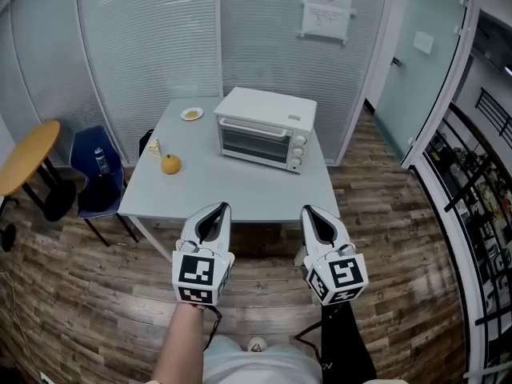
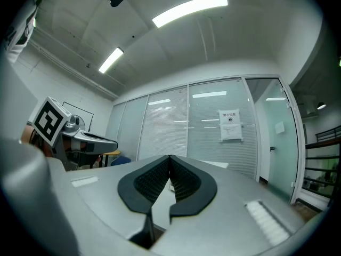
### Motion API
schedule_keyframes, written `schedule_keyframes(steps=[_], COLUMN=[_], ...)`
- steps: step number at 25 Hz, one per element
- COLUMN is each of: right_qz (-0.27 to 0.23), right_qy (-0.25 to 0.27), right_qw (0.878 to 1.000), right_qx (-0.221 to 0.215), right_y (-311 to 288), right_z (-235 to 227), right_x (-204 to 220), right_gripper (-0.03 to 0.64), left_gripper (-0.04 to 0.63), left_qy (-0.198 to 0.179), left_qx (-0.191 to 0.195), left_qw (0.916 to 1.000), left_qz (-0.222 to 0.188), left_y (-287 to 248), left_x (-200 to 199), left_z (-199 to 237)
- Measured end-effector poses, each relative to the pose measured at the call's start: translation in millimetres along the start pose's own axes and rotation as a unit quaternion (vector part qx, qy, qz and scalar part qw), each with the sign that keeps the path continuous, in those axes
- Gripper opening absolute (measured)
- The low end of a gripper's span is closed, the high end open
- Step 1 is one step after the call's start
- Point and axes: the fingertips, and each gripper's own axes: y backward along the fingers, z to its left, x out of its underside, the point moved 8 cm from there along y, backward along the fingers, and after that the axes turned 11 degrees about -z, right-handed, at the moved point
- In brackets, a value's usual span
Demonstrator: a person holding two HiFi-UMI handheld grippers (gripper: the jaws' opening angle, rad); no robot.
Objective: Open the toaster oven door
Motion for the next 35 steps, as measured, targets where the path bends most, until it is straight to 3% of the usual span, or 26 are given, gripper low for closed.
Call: schedule_keyframes(steps=[11, 26, 35], right_qz=[-0.003, 0.008, 0.027], right_qy=[0.002, 0.012, 0.030], right_qw=[1.000, 0.998, 0.996], right_qx=[0.012, 0.063, 0.081], right_y=[-52.5, -203.7, -283.5], right_z=[-22.5, -74.2, -77.8], right_x=[22.0, 74.7, 110.9], right_gripper=[0.005, 0.005, 0.003], left_gripper=[0.057, 0.058, 0.057], left_qy=[-0.002, 0.008, 0.020], left_qx=[0.011, 0.077, 0.109], left_qw=[0.9999, 0.9970, 0.9938], left_qz=[-0.007, -0.003, 0.001], left_y=[-55.2, -223.5, -293.7], left_x=[15.8, 71.5, 105.8], left_z=[30.0, 117.1, 171.1])
